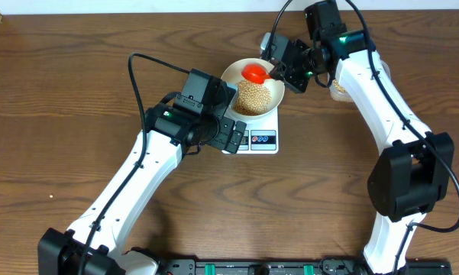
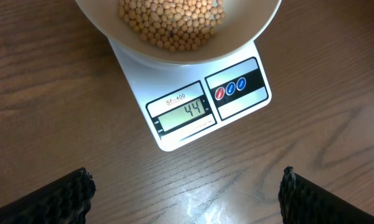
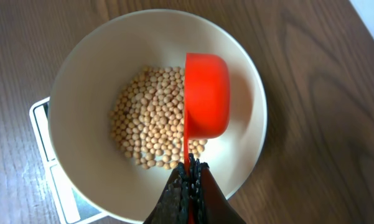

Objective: Scoop item into bowl and weigh 50g on scale
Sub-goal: 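Tilt the scoop over the bowl, pouring soybeans in gradually, then move the empty scoop with the right gripper back over the tub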

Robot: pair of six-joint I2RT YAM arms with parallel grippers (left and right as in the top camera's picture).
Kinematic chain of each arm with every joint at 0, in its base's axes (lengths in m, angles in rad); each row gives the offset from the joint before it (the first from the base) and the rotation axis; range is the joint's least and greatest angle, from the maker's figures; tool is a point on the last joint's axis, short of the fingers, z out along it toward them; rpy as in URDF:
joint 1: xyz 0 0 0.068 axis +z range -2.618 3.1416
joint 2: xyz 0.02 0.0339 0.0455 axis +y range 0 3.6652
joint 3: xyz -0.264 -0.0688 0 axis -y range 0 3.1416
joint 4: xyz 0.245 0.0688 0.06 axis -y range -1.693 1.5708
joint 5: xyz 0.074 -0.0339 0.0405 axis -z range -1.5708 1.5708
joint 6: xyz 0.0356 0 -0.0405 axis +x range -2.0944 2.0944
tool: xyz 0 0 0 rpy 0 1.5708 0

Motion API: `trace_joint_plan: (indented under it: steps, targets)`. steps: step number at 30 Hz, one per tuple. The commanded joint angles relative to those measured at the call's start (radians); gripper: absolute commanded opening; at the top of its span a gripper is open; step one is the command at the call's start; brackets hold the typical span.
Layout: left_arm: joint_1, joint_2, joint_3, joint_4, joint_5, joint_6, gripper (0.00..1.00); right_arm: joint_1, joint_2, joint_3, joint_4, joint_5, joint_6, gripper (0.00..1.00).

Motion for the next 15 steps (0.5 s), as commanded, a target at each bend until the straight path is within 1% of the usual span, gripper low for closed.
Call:
trace_joint_plan:
  steps: [1, 11, 15]
  targets:
    - [0.002, 0.010, -0.010, 0.000, -0.013, 0.002, 0.97, 0.006, -0.050, 0.002, 0.013, -0.003, -0.014, 0.01]
    - [0.002, 0.010, -0.010, 0.000, -0.013, 0.002, 0.96, 0.006, -0.074, 0.002, 0.015, -0.005, -0.012, 0.01]
    - [0.002, 0.010, -0.010, 0.000, -0.013, 0.002, 0.96, 0.003, -0.082, 0.002, 0.017, -0.016, 0.049, 0.01]
